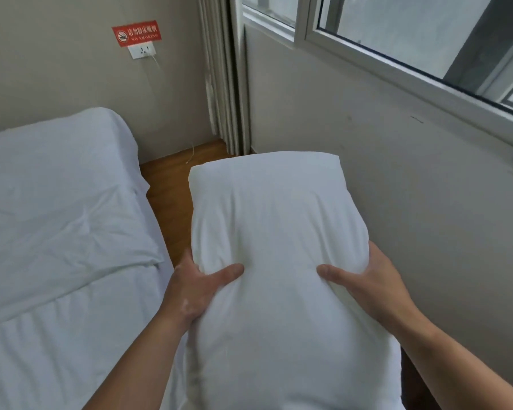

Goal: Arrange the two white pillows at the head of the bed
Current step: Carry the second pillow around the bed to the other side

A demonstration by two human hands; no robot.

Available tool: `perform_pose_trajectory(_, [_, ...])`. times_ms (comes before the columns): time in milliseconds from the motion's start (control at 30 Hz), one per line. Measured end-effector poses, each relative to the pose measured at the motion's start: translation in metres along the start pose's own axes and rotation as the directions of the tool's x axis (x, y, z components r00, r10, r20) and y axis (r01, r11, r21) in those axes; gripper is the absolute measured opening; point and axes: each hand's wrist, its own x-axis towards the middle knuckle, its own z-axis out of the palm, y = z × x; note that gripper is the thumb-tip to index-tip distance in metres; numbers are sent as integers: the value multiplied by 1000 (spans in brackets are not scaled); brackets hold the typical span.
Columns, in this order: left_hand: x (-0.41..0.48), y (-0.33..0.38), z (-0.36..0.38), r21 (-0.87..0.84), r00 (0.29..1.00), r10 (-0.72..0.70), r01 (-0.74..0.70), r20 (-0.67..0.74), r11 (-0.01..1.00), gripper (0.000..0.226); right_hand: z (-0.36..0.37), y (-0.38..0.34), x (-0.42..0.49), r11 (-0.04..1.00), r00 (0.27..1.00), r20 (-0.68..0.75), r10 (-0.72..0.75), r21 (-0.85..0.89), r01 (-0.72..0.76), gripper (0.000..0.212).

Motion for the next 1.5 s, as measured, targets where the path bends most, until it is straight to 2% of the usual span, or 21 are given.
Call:
perform_pose_trajectory(167, [77, 23, -45, -33, 999, -13, 11, -50, 999, 134, 47, -60, 69, 998, 998, 33, -48, -32, 49, 65])
perform_pose_trajectory(367, [151, 35, -92, -92, 988, -68, 56, -135, 994, 120, 106, -122, 151, 993, 988, 119, -99, -57, 107, 61])
perform_pose_trajectory(567, [237, 49, -131, -156, 969, -117, 84, -216, 984, 99, 170, -175, 249, 984, 965, 221, -139, -75, 159, 68])
perform_pose_trajectory(667, [288, 63, -147, -167, 950, -147, 103, -277, 981, 105, 201, -206, 309, 979, 944, 287, -164, -72, 193, 62])
perform_pose_trajectory(767, [339, 83, -166, -182, 924, -174, 116, -342, 976, 111, 231, -245, 370, 972, 920, 350, -174, -87, 217, 70])
perform_pose_trajectory(967, [421, 114, -200, -236, 883, -213, 121, -418, 964, 94, 285, -316, 468, 950, 860, 461, -220, -100, 297, 80])
perform_pose_trajectory(1200, [514, 124, -252, -287, 838, -232, 95, -494, 953, 100, 364, -385, 550, 938, 818, 528, -229, -104, 330, 80])
perform_pose_trajectory(1333, [577, 119, -294, -321, 829, -242, 79, -505, 944, 86, 423, -428, 591, 926, 809, 530, -253, -109, 361, 79])
perform_pose_trajectory(1500, [648, 123, -360, -338, 826, -242, 67, -509, 939, 78, 495, -488, 632, 906, 801, 527, -284, -126, 404, 79])
